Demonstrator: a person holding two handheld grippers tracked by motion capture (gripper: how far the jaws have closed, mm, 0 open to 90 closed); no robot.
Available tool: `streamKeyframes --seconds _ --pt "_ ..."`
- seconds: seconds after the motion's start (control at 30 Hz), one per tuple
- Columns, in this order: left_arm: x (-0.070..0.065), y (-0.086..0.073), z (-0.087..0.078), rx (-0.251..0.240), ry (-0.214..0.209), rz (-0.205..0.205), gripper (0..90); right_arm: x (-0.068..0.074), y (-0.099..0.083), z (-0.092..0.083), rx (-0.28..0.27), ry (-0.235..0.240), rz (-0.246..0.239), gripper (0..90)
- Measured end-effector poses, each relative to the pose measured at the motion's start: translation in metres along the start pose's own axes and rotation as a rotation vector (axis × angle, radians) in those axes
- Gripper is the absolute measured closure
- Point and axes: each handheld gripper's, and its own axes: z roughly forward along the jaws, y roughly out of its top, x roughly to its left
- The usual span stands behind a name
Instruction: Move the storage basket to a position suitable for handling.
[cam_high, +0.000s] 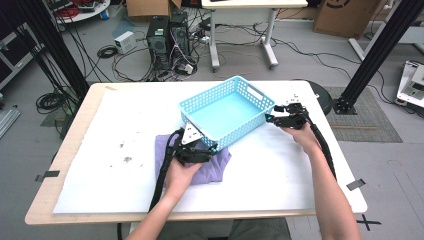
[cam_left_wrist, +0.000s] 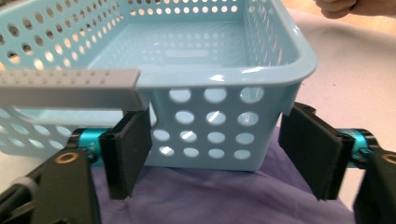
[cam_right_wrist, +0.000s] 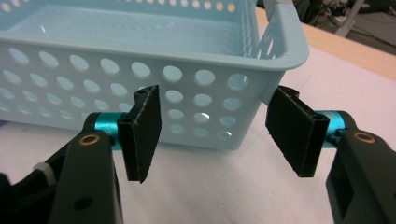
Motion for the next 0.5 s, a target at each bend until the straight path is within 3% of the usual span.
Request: streamKeyframes --seconds 0.07,0.1,0.13,0.3,0.5 --pt "0.007 0.000 -0.004 0.009 0.007 -0.038 25.9 0.007 0.002 -0.005 -0.010 0.003 -0.008 36.6" --pt "0.012 -0.001 -0.006 0.009 0.014 -0.056 24.8 0.019 0.003 -0.012 -0.022 0.012 -0.024 36.6" --pt "0.016 -0.002 -0.008 0.005 0.017 -0.066 24.8 0.019 0.003 -0.012 -0.022 0.012 -0.024 36.6" --pt "0.039 -0.006 -0.022 0.001 0.033 -0.121 19.7 0.053 0.002 -0.030 -0.043 0.039 -0.103 36.1" --pt "0.056 -0.013 -0.032 0.030 0.000 -0.083 19.2 0.088 -0.010 -0.036 -0.029 0.016 -0.149 32.0"
